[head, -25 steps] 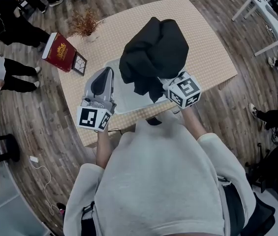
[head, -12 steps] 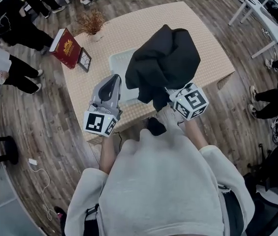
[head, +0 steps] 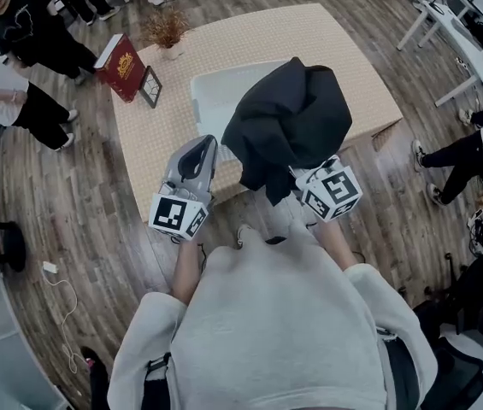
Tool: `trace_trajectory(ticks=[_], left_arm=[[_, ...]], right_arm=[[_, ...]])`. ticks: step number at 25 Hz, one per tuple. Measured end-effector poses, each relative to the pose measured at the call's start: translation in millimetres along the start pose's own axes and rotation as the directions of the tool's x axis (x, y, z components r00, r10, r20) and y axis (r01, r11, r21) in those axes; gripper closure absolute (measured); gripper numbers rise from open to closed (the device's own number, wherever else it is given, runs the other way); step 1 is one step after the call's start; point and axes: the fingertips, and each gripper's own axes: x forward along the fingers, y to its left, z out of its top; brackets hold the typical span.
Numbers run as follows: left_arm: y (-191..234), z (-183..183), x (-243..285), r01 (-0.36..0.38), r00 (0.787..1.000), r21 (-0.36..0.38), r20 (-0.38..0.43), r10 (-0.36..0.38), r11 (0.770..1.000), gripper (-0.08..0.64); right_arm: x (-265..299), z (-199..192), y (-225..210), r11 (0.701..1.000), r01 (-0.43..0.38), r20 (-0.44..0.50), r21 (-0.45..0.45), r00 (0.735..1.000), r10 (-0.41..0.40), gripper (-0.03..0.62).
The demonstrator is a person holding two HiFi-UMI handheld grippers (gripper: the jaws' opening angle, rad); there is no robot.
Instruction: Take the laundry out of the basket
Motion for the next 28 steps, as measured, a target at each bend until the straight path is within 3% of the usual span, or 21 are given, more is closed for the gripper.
trace_trajectory(ticks=[18,28], left_arm=[[-175.2,-8.8,-69.5,-0.005,0.997,0.008,-0.076,0.005,1.0,0.552],[-225.5,-25.2,-108.7,-0.002,0.994,-0.012,-0.112,0.001,1.0,0.552]], right_arm=[[-185.5,-30.7,35.7,0.999,-0.018,-0.046,0.038,0.999,0.019,0.438],[-240.3,-52.1,59.1,0.997,-0.001,-0.061,0.074,0.998,0.006,0.437]])
